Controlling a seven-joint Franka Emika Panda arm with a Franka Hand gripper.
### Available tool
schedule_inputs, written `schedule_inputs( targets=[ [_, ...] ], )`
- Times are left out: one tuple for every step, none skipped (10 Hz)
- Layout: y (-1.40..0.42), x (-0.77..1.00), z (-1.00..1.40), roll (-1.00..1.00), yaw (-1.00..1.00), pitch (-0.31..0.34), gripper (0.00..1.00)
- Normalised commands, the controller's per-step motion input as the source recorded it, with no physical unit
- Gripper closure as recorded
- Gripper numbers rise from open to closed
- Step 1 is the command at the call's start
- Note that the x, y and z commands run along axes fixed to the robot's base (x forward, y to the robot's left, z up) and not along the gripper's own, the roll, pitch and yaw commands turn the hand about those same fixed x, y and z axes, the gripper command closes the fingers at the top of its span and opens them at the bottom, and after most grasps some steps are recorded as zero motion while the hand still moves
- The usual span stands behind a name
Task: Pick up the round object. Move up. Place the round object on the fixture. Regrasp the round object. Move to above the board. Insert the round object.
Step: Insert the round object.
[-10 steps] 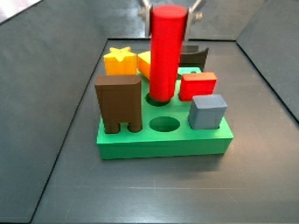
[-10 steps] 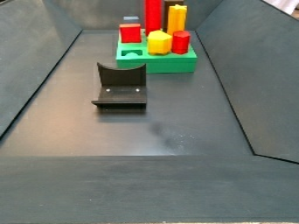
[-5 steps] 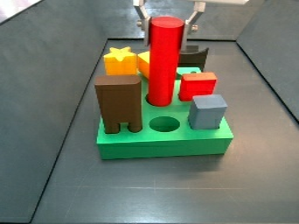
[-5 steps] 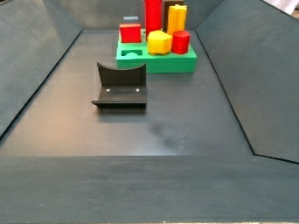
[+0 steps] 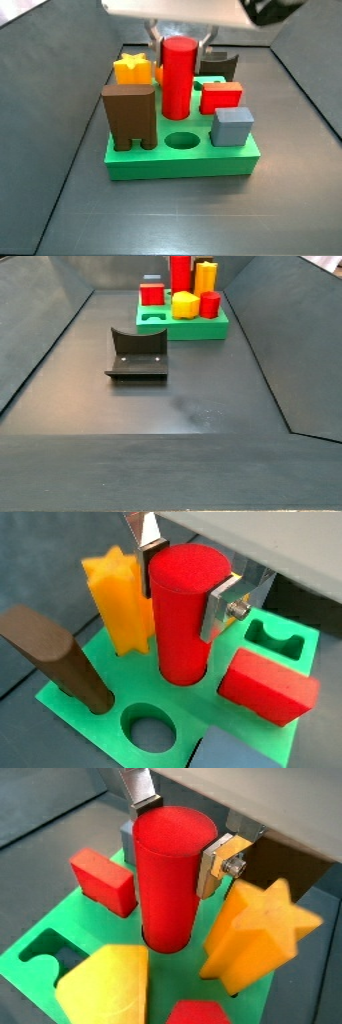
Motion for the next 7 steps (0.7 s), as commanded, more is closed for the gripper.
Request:
schedule_inputs(
  targets=[
    [-0.03, 0.04, -0.47, 0.02, -0.06, 0.0, 1.0],
    [-0.03, 0.04, -0.48, 0.02, -0.07, 0.0, 1.0],
    [-0.03, 0.04, -0.49, 0.01, -0.07, 0.0, 1.0],
    [0.0, 0.08, -0.6, 0.02, -0.12, 0.0, 1.0],
    [0.0, 0.09, -0.47, 0.0, -0.19, 0.0, 1.0],
    [0.07, 0.0, -0.14, -0.2, -0.06, -0.097, 1.0],
    [0.0, 0.0, -0.05, 0.0, 0.0, -0.064, 1.0]
  ],
)
